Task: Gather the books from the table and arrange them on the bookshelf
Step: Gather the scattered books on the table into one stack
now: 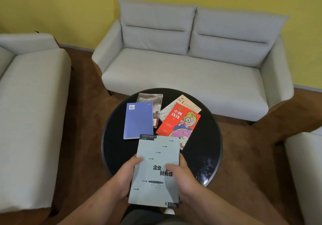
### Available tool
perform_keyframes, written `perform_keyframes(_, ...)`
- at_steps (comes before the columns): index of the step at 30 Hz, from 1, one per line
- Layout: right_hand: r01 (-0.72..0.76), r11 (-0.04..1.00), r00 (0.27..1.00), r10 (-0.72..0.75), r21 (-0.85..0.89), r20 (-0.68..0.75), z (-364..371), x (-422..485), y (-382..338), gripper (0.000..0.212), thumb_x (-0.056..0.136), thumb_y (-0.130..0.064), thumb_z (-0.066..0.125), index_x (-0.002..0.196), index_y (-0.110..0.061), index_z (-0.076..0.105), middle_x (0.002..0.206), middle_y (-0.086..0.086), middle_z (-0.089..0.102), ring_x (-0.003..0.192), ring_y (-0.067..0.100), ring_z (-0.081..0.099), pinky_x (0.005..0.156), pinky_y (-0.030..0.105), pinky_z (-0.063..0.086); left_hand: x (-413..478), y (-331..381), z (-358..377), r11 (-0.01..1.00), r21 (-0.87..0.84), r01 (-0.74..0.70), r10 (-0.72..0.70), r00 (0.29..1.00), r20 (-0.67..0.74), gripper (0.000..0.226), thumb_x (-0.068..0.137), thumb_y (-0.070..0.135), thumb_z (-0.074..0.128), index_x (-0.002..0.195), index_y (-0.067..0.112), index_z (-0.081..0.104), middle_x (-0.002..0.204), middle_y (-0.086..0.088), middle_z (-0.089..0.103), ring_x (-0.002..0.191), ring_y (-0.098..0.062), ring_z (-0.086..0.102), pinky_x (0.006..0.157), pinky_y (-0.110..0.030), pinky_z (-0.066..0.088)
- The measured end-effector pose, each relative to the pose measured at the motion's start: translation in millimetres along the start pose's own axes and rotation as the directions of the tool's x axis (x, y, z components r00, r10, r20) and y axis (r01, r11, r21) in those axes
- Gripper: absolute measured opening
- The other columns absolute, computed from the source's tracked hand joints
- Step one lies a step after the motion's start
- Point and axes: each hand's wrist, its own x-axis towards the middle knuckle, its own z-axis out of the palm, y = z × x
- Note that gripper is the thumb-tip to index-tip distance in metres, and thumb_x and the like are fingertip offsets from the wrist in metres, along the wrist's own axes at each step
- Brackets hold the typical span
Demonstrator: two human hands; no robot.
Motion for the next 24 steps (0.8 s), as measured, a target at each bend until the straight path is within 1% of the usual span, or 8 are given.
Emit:
perform_keyframes(2, -0.019, 0.999, 0.999, 0.020, 0.026, -0.031, -4.3, -0.8, -1.1, 0.036, 0.100, -0.022, 0.060, 0.133, -0.025, 0.047, 0.111, 0.001, 0.074, 0.092, 0.020, 0.075, 0.068, 0.032, 0.056, 0.5, -8.4, -1.5, 0.998, -0.056, 0.033, -0.035, 0.999, -0.034, 0.032, 0.100, 0.030, 0.056, 0.131, 0.021, 0.057, 0.113, -0.017, 0.075, 0.103, -0.038, 0.070, 0.079, -0.044, 0.058)
perform_keyframes(5, -0.053, 0.999, 0.997, 0.053, 0.004, 0.048, -9.8, 2.3, 2.7, 0.037, 0.103, -0.030, 0.054, 0.139, -0.024, 0.044, 0.118, 0.002, 0.072, 0.097, 0.017, 0.072, 0.067, 0.027, 0.052, 8.1, -19.4, -6.8, 0.994, -0.075, 0.083, -0.083, 0.997, -0.001, 0.054, 0.090, 0.049, 0.063, 0.133, 0.016, 0.058, 0.116, -0.016, 0.075, 0.099, -0.036, 0.074, 0.080, -0.045, 0.057)
perform_keyframes(7, -0.056, 0.998, 0.995, 0.055, 0.016, 0.078, -10.4, 4.2, 5.4, 0.040, 0.105, -0.026, 0.049, 0.144, -0.026, 0.039, 0.126, 0.005, 0.069, 0.104, 0.021, 0.070, 0.069, 0.027, 0.051, 5.2, -15.1, -1.6, 0.973, -0.145, 0.178, -0.171, 0.983, 0.064, 0.052, 0.097, 0.055, 0.048, 0.126, 0.016, 0.065, 0.116, -0.019, 0.074, 0.094, -0.037, 0.076, 0.076, -0.044, 0.059)
perform_keyframes(10, -0.075, 0.994, 0.996, 0.071, 0.075, 0.055, -9.6, 6.9, 11.7, 0.044, 0.106, -0.028, 0.047, 0.148, -0.024, 0.036, 0.129, 0.010, 0.067, 0.111, 0.027, 0.068, 0.073, 0.030, 0.053, 10.2, -17.6, -6.1, 0.955, -0.170, 0.242, -0.231, 0.969, 0.084, 0.074, 0.092, 0.073, 0.033, 0.117, 0.017, 0.074, 0.116, -0.021, 0.074, 0.094, -0.041, 0.075, 0.083, -0.049, 0.058)
perform_keyframes(12, -0.135, 0.988, 0.991, 0.135, 0.079, 0.004, -12.0, 9.0, 20.1, 0.072, 0.094, -0.059, 0.051, 0.153, -0.024, 0.030, 0.135, 0.008, 0.064, 0.123, 0.032, 0.061, 0.092, 0.042, 0.051, 12.3, -19.8, -11.6, 0.952, -0.172, 0.253, -0.250, 0.967, 0.037, 0.084, 0.085, 0.082, 0.033, 0.116, 0.018, 0.077, 0.116, -0.022, 0.073, 0.095, -0.043, 0.074, 0.090, -0.047, 0.055)
perform_keyframes(14, -0.206, 0.976, 0.978, 0.204, 0.065, 0.033, -16.8, 7.3, 25.9, 0.096, 0.070, -0.085, 0.049, 0.147, -0.028, 0.044, 0.131, 0.003, 0.068, 0.127, 0.033, 0.057, 0.108, 0.053, 0.041, 17.0, -25.6, -14.9, 0.953, -0.150, 0.263, -0.263, 0.965, 0.017, 0.087, 0.083, 0.084, 0.033, 0.123, 0.017, 0.072, 0.116, -0.023, 0.073, 0.094, -0.042, 0.074, 0.084, -0.044, 0.056)
perform_keyframes(17, -0.264, 0.956, 0.963, 0.255, 0.125, 0.085, -23.4, 9.3, 28.0, 0.076, 0.081, -0.082, 0.036, 0.123, -0.028, 0.069, 0.117, 0.004, 0.076, 0.119, 0.033, 0.062, 0.110, 0.054, 0.040, 19.7, -29.6, -10.3, 0.957, -0.126, 0.260, -0.257, 0.966, 0.036, 0.086, 0.083, 0.083, 0.033, 0.123, 0.017, 0.071, 0.114, -0.022, 0.074, 0.092, -0.041, 0.075, 0.078, -0.042, 0.058)
perform_keyframes(24, -0.230, 0.919, 0.973, 0.205, 0.320, 0.109, -24.4, 13.7, 16.5, 0.065, 0.098, -0.066, 0.027, 0.122, -0.019, 0.065, 0.105, 0.011, 0.078, 0.104, 0.034, 0.070, 0.085, 0.046, 0.053, 20.4, -23.6, 5.7, 0.978, -0.058, 0.202, -0.199, 0.979, 0.055, 0.087, 0.086, 0.082, 0.023, 0.124, 0.021, 0.071, 0.113, -0.019, 0.075, 0.097, -0.039, 0.075, 0.079, -0.041, 0.060)
